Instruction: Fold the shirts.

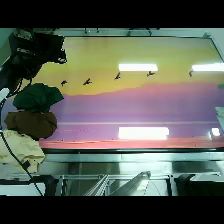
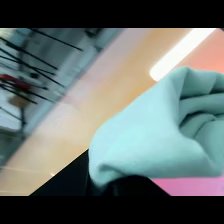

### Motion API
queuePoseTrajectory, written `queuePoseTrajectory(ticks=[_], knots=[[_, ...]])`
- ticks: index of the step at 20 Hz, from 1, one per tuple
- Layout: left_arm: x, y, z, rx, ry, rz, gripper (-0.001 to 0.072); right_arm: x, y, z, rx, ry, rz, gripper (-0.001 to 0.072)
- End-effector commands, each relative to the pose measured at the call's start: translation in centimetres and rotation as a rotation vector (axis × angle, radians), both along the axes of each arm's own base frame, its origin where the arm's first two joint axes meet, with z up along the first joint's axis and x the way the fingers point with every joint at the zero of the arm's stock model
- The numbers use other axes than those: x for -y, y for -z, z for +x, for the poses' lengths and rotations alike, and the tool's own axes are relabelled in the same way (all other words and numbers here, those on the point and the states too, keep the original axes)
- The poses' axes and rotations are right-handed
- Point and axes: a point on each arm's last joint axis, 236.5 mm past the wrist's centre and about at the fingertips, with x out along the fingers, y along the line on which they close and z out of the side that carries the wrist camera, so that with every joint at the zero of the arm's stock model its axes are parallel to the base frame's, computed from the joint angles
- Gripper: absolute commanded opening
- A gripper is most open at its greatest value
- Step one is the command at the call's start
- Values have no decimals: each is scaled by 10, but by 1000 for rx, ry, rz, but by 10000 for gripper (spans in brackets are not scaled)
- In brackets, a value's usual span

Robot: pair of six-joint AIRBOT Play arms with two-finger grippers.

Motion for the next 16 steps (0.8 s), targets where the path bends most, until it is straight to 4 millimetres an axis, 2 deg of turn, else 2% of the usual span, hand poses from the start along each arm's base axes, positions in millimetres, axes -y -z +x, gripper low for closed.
queuePoseTrajectory(ticks=[1, 3, 5, 6, 9, 12, 13, 14, 15, 16], knots=[[14, 16, -7, 0, 36, 75, 20, 18, 69, -64, -282, 37, 42, 87], [24, 20, -13, 0, 60, 94, 20, 22, 108, -97, -393, 68, 104, 87], [32, 20, -18, 1, 84, 94, 19, 21, 135, -125, -420, 116, 185, 20], [35, 20, -21, 1, 95, 94, 19, 19, 147, -142, -428, 138, 222, 20], [42, 20, -26, 2, 116, 94, 19, 8, 196, -202, -494, 225, 314, 21], [43, 20, -26, 2, 117, 95, 19, -14, 257, -275, -725, 234, 339, 23], [43, 20, -26, 2, 117, 95, 19, -20, 270, -292, -777, 245, 354, 24], [43, 20, -26, 2, 116, 95, 19, -22, 278, -300, -788, 264, 372, 32], [43, 20, -26, 1, 116, 94, 20, -22, 281, -305, -781, 297, 394, 75], [43, 21, -26, 1, 117, 95, 20, -21, 282, -308, -777, 311, 401, 258]])
